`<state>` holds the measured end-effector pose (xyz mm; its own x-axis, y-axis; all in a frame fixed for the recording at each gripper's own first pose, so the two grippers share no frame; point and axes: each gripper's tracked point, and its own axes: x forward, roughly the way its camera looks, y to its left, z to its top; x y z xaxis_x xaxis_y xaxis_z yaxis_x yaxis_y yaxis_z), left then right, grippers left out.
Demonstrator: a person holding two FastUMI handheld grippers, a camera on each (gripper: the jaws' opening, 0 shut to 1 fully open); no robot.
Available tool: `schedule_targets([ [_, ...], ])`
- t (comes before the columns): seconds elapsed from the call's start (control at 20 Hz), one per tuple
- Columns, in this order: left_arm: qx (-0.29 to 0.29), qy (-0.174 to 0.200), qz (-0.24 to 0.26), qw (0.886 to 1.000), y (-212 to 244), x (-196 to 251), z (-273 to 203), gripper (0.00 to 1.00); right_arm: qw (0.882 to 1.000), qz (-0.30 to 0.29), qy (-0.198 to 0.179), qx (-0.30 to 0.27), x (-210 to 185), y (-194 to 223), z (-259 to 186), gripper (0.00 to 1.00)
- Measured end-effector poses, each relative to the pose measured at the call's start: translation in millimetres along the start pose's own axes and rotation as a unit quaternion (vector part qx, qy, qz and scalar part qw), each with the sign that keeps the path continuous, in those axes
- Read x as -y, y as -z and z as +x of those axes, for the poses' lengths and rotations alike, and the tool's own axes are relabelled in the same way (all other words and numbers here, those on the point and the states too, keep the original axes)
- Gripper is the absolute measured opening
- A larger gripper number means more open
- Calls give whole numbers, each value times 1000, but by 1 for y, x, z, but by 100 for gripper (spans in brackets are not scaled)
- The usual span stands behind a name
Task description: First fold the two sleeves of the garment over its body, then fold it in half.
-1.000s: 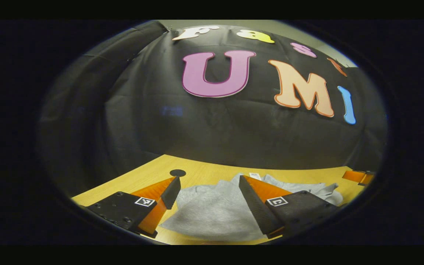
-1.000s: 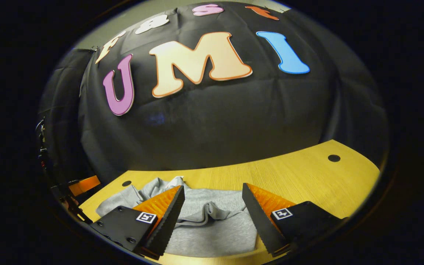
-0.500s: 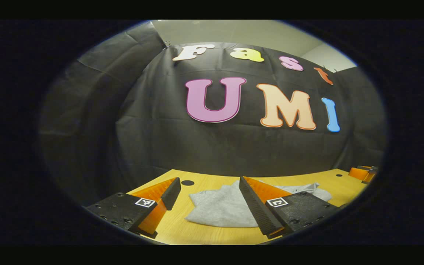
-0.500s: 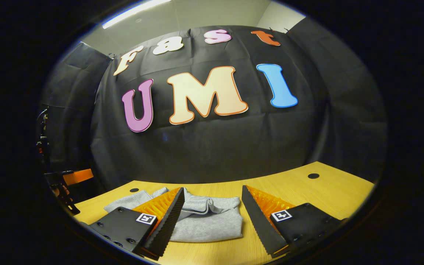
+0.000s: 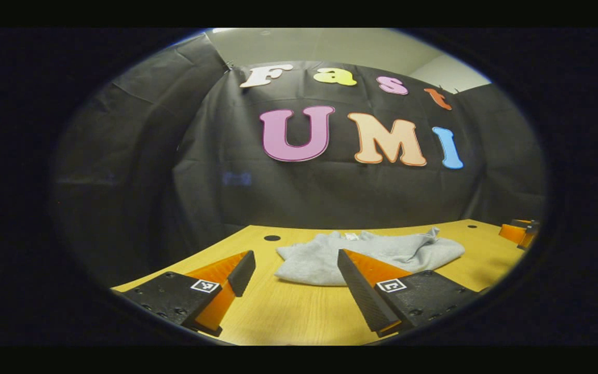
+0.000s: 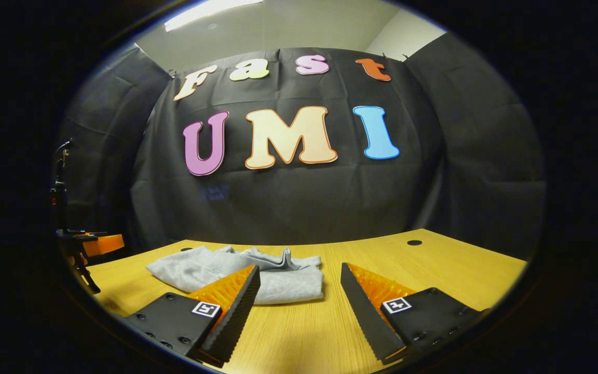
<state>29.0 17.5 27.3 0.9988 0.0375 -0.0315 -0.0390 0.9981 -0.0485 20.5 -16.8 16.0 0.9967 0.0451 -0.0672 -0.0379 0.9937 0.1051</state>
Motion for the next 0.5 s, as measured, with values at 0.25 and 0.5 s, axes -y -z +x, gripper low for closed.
schedule_targets([
  [0.25,-13,2,4,1000,21,-2,-7,94,1000,-7,17,20,10,10,-10,97],
  [0.5,-17,10,0,1000,34,3,-7,92,1000,4,19,8,11,27,-9,97],
])
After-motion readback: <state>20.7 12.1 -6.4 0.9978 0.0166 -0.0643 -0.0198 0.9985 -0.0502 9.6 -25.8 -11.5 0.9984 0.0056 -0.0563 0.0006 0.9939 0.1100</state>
